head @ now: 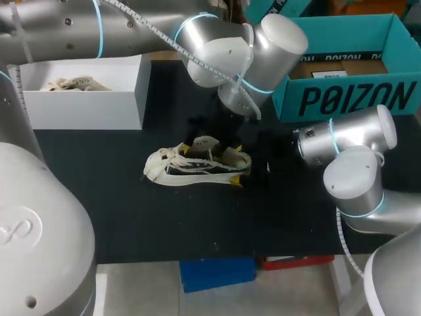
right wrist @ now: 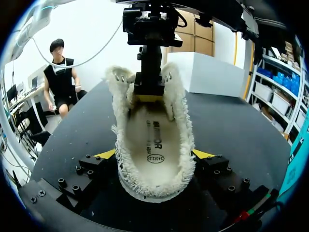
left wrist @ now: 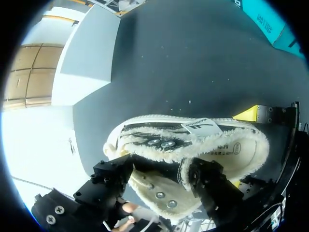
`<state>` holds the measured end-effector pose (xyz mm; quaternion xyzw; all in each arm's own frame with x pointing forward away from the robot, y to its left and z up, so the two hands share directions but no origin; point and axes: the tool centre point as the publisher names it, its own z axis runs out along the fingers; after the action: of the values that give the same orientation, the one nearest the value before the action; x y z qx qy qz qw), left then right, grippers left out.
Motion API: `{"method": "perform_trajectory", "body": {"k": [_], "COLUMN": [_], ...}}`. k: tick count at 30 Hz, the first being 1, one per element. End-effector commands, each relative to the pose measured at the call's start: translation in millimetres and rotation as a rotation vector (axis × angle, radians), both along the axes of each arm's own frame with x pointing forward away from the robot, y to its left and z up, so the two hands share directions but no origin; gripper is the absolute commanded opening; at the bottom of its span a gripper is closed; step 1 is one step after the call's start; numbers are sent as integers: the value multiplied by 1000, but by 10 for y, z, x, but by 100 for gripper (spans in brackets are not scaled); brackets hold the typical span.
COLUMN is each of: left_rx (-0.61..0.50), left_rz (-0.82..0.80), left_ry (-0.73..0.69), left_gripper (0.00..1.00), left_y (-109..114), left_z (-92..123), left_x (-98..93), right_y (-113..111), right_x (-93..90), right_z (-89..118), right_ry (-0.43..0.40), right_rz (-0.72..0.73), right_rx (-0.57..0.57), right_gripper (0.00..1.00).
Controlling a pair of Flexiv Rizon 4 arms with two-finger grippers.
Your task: Take the shoe out of the shoebox, open the shoe tongue, remove and reinsert the insole, then place the shoe into the shoebox
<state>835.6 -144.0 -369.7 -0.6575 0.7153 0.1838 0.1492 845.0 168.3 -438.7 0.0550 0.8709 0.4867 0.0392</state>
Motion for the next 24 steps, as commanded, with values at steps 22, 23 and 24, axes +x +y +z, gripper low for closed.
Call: {"method": "perform_trajectory", "body": {"k": [22,23,24], "left_rx": [-93,-100,-106], "left_rz": [-39,-34,-31], "left_ry": [-18,-24,-30], "left_gripper": [0,0,0], "left_y": [-10,12,37], "left_z": [311,346,379], "left_x": [1,10,18], "right_y": [27,27,27], "right_x": [7,7,7], "right_z": [-30,-30,-30], "right_ry": [0,0,0], "right_rz": [-3,-3,-3], "right_rx": [-1,-1,-1], "right_gripper": [0,0,0]}}
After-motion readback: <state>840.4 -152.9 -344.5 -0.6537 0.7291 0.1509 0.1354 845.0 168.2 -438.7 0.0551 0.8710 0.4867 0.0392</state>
